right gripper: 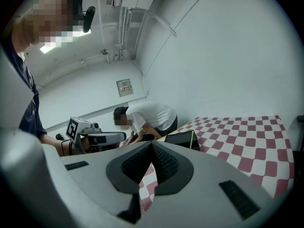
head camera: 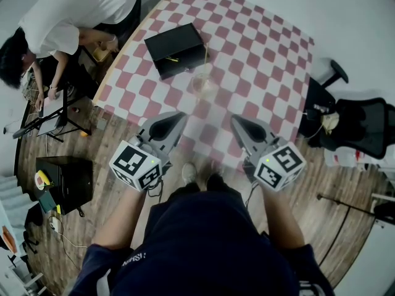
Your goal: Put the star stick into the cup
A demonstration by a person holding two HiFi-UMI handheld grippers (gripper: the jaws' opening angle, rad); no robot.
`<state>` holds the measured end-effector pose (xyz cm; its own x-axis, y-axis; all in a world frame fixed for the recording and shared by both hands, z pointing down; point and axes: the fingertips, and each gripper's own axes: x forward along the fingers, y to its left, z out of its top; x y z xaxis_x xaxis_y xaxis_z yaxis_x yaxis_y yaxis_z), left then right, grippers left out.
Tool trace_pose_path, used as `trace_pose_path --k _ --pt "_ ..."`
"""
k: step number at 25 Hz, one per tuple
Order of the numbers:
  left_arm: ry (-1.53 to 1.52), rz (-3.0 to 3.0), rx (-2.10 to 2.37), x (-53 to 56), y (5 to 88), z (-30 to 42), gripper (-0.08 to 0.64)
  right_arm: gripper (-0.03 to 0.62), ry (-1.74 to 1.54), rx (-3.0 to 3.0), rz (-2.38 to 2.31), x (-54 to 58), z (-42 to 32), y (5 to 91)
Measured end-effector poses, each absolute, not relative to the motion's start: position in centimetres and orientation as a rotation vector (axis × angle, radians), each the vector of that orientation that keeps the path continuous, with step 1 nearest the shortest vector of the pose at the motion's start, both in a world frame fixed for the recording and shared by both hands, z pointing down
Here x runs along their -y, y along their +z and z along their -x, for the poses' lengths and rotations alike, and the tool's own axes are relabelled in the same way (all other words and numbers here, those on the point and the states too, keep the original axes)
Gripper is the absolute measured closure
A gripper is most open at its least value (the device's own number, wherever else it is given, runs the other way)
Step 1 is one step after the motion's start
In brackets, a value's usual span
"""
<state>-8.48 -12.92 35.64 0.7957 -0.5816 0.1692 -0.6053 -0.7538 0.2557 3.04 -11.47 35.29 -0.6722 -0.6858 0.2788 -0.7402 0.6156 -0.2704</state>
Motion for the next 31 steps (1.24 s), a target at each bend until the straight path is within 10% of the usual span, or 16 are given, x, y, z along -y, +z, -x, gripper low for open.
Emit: trace_pose_path --k 31 --pt "0.104 -2.660 0.932 13.43 35.47 7.54 0.528 0.584 0.586 2.686 -1.144 11.88 -3.99 36.23"
